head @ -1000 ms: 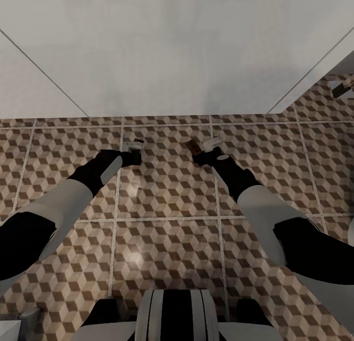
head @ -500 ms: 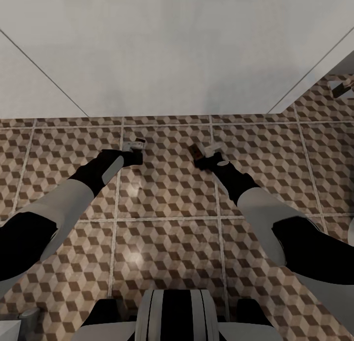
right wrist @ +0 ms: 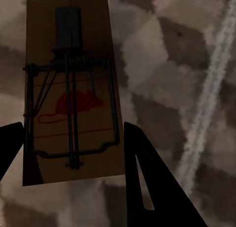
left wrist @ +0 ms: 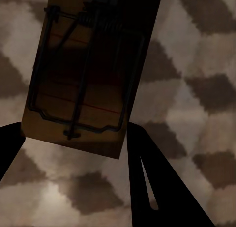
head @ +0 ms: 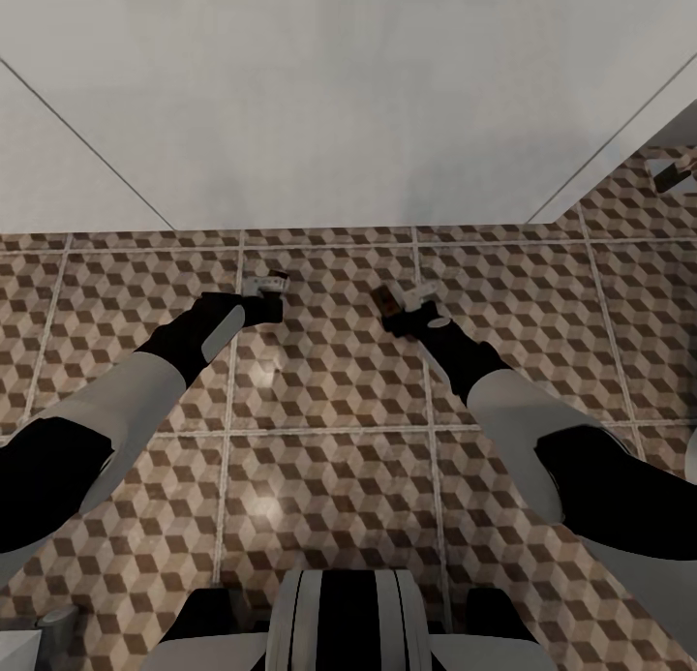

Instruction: Take the four mousetraps from the cabinet in the bathroom and place them on the bathroom floor. Make sure all four end up on the same floor surface, and ensure that at least two of them are either under or directly next to the same bathroom sink.

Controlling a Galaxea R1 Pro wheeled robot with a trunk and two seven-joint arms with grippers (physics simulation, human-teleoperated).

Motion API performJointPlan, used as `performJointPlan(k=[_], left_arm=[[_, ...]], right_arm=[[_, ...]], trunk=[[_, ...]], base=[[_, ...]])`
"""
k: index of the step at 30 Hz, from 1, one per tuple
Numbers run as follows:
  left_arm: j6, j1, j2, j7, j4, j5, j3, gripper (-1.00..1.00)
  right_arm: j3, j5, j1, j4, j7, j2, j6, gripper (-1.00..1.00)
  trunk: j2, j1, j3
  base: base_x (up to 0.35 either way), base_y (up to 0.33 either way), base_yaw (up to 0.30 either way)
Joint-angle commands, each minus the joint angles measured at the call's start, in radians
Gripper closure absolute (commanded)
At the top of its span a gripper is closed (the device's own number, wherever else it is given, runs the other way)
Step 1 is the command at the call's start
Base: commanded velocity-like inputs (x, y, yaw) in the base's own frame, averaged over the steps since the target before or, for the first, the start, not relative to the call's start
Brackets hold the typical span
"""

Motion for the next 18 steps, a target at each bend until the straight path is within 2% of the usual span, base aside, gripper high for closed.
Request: performJointPlan(k=[1,8,18], left_arm=[[0.004,-0.001,0.001,0.005,-0.002,0.003,-0.007,1.0],[0.004,0.0,0.0,0.005,-0.002,0.003,-0.007,1.0],[0.004,0.0,0.0,0.005,-0.001,0.003,-0.009,1.0]], right_arm=[[0.001,0.008,0.0,0.003,-0.004,0.0,0.007,1.0],[0.001,0.008,0.0,0.014,-0.031,0.0,0.006,1.0],[0.001,0.007,0.0,0.015,-0.034,0.001,0.004,1.0]], trunk=[[0.0,0.0,0.0],[0.0,0.0,0.0],[0.0,0.0,0.0]], base=[[0.0,0.0,0.0],[0.0,0.0,0.0],[0.0,0.0,0.0]])
